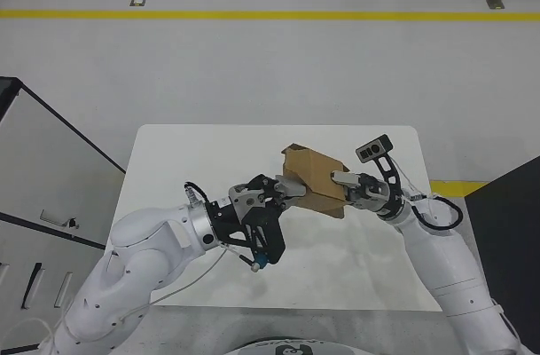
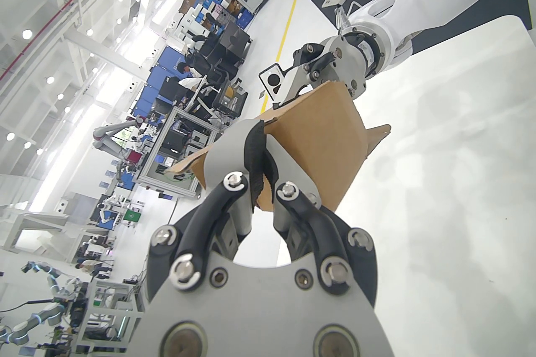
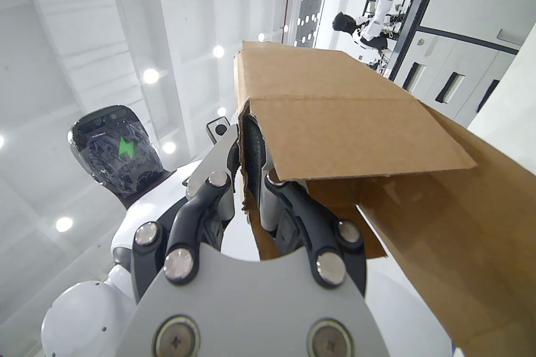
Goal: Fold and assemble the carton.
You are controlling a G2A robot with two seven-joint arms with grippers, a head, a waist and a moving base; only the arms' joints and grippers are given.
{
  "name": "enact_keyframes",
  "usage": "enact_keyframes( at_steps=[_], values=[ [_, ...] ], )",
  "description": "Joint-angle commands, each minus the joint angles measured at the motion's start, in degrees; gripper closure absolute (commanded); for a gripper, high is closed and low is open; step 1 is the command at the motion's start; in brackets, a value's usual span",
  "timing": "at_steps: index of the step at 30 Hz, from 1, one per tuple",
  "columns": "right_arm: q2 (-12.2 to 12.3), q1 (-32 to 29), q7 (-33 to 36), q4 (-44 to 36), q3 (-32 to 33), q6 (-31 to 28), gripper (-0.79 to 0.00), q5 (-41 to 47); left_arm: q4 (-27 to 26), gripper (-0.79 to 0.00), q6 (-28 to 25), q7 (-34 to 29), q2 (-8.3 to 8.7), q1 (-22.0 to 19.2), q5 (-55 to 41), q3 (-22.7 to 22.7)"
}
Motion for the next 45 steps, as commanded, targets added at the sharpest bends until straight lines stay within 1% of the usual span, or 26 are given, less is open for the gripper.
enact_keyframes(
  at_steps=[1, 9, 14, 21, 25, 31, 41, 45],
  values=[
    [-0.01, 0.24, -0.15, 0.35, -0.4, 2.05, 0.0, 0.03, -0.05, 0.0, -0.11, 0.19, 0.01, -0.02, 0.08, 0.02],
    [-0.28, 1.43, 1.95, 2.29, -2.02, 7.66, 0.0, 3.41, -0.07, 0.0, -0.22, 0.47, 0.0, 0.18, 0.46, 0.61],
    [-0.48, 2.02, 2.94, 3.69, -2.61, 9.82, 0.0, 5.62, -0.24, 0.0, -0.45, 0.44, 0.05, 0.25, 0.46, 0.3],
    [-0.73, 2.5, 3.66, 4.77, -3.28, 10.5, 0.0, 6.58, -0.13, 0.0, -0.46, 0.43, 0.13, 0.43, 0.04, -0.5],
    [-0.83, 2.81, 4.5, 4.99, -3.78, 11.54, 0.0, 6.84, -0.2, 0.0, -1.16, 0.86, 0.13, 0.28, 0.21, 0.13],
    [-1.06, 3.38, 5.36, 5.83, -4.7, 13.93, 0.0, 8.24, -0.19, 0.0, -0.74, 0.7, 0.02, -0.39, 0.4, 0.69],
    [-1.35, 4.45, 5.59, 6.69, -5.37, 14.52, 0.0, 8.25, -0.1, 0.0, 2.75, -1.24, 0.09, 0.57, 0.98, -2.17],
    [-1.41, 4.53, 5.47, 6.98, -5.15, 14.19, 0.0, 8.49, 0.01, 0.0, 3.71, -1.05, 0.18, 1.11, 1.13, -3.65]
  ],
)
